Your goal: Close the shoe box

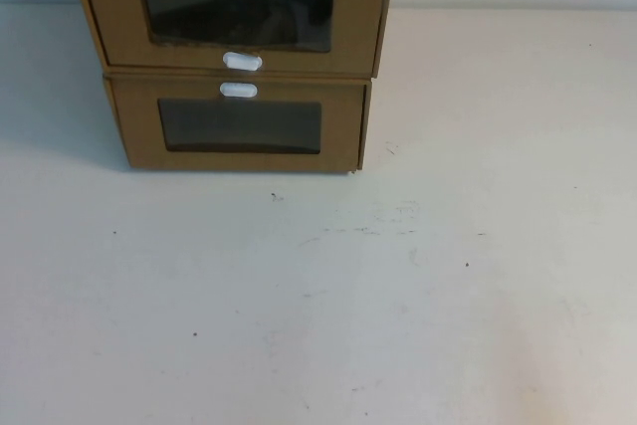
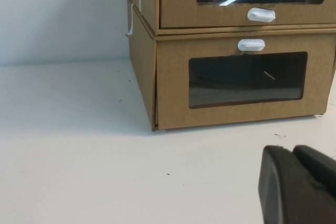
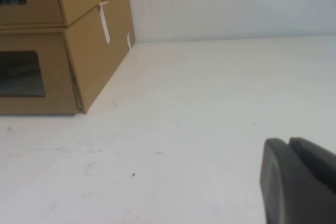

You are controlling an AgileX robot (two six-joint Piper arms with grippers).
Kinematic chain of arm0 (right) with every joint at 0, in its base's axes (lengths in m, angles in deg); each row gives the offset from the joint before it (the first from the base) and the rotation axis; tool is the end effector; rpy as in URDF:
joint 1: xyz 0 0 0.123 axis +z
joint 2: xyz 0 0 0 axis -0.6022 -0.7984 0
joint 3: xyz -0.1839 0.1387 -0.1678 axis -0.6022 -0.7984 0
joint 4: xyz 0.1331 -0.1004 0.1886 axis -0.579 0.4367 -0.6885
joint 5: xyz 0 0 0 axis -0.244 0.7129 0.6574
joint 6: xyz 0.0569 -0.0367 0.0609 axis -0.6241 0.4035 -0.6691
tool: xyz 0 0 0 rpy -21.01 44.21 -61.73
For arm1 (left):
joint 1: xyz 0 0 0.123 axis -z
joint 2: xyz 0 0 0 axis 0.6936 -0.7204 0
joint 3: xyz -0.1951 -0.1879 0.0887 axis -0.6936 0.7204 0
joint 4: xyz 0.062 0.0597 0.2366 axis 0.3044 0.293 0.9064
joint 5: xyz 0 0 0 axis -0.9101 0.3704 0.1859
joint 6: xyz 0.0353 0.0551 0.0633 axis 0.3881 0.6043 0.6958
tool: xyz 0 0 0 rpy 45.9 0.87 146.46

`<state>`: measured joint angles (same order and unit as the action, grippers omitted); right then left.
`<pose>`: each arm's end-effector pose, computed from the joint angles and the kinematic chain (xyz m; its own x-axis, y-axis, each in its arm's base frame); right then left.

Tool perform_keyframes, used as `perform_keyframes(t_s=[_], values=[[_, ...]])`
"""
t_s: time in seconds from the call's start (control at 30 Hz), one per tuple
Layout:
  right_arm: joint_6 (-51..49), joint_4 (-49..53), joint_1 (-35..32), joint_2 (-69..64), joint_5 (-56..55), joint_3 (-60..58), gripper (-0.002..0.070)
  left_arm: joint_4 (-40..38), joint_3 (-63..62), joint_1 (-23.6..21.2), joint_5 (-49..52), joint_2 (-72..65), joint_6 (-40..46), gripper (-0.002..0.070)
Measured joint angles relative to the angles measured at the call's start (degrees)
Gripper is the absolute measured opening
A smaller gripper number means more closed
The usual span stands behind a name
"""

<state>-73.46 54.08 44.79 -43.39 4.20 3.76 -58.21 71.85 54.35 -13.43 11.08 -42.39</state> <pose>0.0561 0.0099 0.1924 -0.0670 0.0237 -0.9975 -0.1577 0.9869 0.0341 0.0540 -0.0175 0.1932 -0.0570 0.0034 -0.9984 0.2598 0.9656 -0.0116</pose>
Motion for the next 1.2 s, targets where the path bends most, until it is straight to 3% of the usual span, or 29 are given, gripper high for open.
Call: perform_keyframes(t_s=[0.27, 0.83, 1.07, 1.2], values=[[2.13, 0.25, 0.00, 0.05, 12.29, 0.00, -0.0011, 0.00, 0.00, 0.00, 0.00, 0.00, 0.00, -0.0002], [2.22, 0.00, 0.00, 0.05, 12.85, 0.00, -0.0011, 0.00, 0.00, 0.00, -0.12, 0.00, 0.11, -0.0002], [2.22, 0.00, 0.00, 0.13, 12.85, 0.00, -0.0011, 5.99, 0.00, 0.00, -6.23, 0.00, 9.68, -0.0002], [2.22, 0.00, 0.00, 0.13, 12.85, 0.00, -0.0011, 17.43, 0.00, -1.20, -4.73, 0.00, 1.26, -0.0002]])
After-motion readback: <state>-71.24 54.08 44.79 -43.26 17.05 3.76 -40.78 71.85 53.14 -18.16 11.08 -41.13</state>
